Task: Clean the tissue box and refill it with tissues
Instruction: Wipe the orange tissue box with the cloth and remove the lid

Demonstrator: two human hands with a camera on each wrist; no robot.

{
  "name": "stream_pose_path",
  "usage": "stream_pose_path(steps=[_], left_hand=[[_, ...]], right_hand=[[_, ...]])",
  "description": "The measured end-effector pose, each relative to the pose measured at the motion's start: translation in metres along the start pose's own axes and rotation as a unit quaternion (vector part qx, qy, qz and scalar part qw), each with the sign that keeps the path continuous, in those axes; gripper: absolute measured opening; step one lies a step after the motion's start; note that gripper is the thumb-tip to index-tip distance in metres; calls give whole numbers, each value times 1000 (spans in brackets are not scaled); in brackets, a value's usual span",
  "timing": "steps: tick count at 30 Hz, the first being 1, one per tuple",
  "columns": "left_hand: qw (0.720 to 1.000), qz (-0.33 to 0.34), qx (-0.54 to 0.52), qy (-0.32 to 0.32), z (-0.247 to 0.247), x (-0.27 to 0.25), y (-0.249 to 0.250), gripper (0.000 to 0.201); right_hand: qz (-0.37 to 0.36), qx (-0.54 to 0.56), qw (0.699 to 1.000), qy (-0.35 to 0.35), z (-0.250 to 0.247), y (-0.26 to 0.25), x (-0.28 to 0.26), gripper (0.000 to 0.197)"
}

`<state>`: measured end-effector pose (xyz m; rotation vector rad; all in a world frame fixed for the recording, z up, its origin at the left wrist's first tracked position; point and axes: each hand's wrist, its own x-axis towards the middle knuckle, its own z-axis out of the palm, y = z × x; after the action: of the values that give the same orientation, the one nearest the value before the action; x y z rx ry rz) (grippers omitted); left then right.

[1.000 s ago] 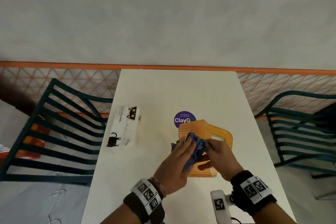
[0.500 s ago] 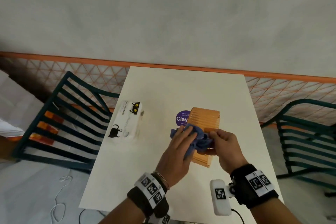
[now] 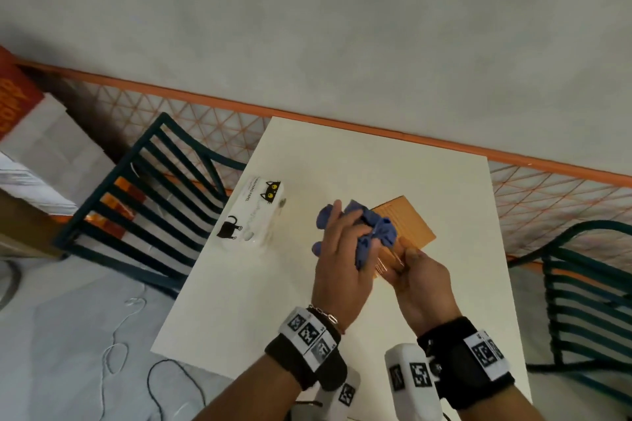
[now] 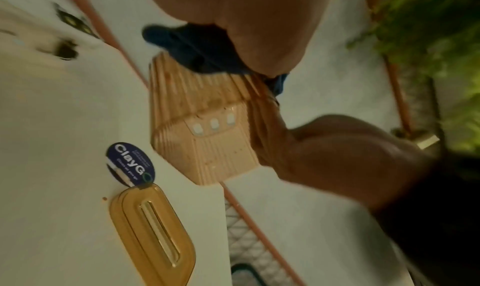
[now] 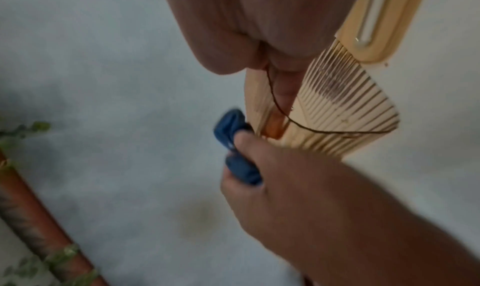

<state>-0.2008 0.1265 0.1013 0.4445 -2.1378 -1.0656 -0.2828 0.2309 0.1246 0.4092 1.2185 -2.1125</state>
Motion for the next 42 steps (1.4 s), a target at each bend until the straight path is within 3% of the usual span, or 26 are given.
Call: stream_pose_path(steps=[3, 6, 8, 9, 10, 11, 12, 15, 18, 19, 21, 24, 27, 30, 34, 36, 38, 39, 42], left_hand=[[993, 98, 16, -69, 6, -10, 12, 22], [993, 90, 14, -80, 6, -4, 12, 21], [990, 115, 16, -82, 7, -2, 12, 19], [989, 120, 19, -80, 9, -2, 11, 18], [992, 100, 8, -74, 11, -2, 10, 18], [997, 52, -22, -62, 11, -2, 9, 19], [997, -4, -66, -45, 10, -1, 9, 20], [976, -144, -162, 26, 11, 2, 11, 26], [941, -280, -169, 91, 12, 12, 15, 11], [940, -285, -167, 88, 11, 10, 16, 16], [968, -209, -136, 24, 15, -4, 15, 30], [986, -90, -108, -93, 19, -23, 15, 21], [978, -152, -142, -29, 15, -10, 14, 25], [928, -310, -204, 31, 9, 11, 7, 12], [788, -475, -391, -31, -4, 17, -11, 18], [714, -534, -437, -118, -15, 15, -22, 21], [624, -562, -484, -246, -26, 18, -33, 52], [611, -555, -488, -283, -30, 22, -39, 67], [625, -546, -480, -286, -43, 40, -52, 73]], right_hand=[[36, 48, 998, -32, -5, -1, 4, 24], [79, 89, 990, -75, -9, -3, 1, 54], [98, 119, 985, -79, -10, -3, 2, 85], [106, 129, 984, -71, -10, -2, 4, 88], [111, 129, 984, -50, -10, -2, 4, 69], [112, 124, 986, -16, -8, -4, 3, 37], [113, 125, 986, 10, -7, -5, 3, 19], [114, 125, 984, 53, -5, -7, 2, 34], [116, 106, 985, 67, -7, -6, -2, 35], [117, 104, 985, 67, -10, -4, -2, 34], [112, 107, 986, 55, -10, -6, -5, 34], [103, 91, 990, 18, -11, -10, -10, 32], [102, 71, 992, 27, -16, -14, -11, 34], [92, 17, 995, 30, -21, -18, -14, 31], [71, -87, 994, -15, -30, -20, -19, 34], [65, -132, 988, -41, -34, -21, -20, 38], [56, -178, 980, -75, -36, -24, -22, 41], [53, -201, 974, -95, -36, -25, -24, 43], [38, -293, 945, -142, -33, -24, -30, 49]])
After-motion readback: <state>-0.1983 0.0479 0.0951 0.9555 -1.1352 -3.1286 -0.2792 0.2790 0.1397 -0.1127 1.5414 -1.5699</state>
